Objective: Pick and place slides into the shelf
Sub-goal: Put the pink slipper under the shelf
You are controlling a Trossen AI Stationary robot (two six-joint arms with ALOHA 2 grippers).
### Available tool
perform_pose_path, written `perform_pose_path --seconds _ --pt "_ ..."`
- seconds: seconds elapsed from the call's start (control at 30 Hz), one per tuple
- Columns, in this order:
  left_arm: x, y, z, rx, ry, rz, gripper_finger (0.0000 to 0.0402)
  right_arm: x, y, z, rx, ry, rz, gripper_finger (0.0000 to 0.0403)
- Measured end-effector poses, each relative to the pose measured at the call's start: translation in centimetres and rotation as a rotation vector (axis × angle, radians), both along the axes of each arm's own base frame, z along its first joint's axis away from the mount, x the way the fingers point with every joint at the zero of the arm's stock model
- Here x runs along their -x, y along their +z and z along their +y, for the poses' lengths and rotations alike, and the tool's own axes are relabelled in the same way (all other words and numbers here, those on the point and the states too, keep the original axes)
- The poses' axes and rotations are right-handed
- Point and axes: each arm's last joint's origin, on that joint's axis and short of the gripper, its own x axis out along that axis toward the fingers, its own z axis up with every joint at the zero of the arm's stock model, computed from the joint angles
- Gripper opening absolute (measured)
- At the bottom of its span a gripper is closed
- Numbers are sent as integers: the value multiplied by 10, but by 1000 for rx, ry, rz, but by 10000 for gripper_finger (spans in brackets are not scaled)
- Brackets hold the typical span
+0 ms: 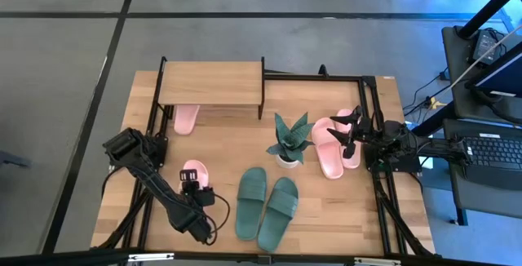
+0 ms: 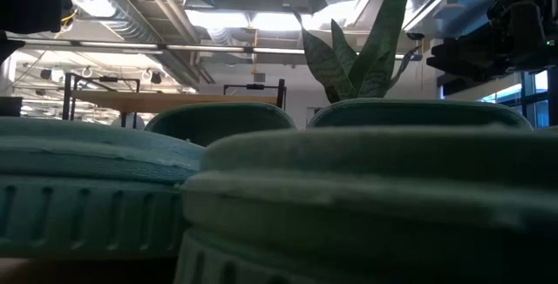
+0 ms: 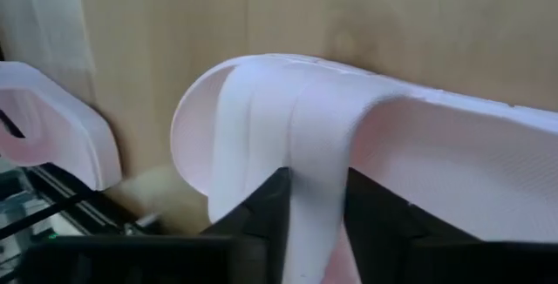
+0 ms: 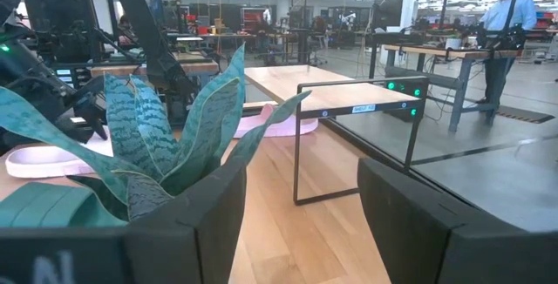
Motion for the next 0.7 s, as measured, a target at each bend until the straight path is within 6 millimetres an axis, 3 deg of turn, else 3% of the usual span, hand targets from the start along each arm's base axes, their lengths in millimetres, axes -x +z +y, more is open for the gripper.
perform_pose_path --seconds 0.2,0.5,0.7 --pt "3 4 4 -33 4 26 10 0 0 0 0 0 0 221" --pt "-1 37 27 -56 71 -104 6 0 0 0 3 0 1 221" --pt "-12 60 63 -167 53 -157 4 0 0 0 6 0 2 221"
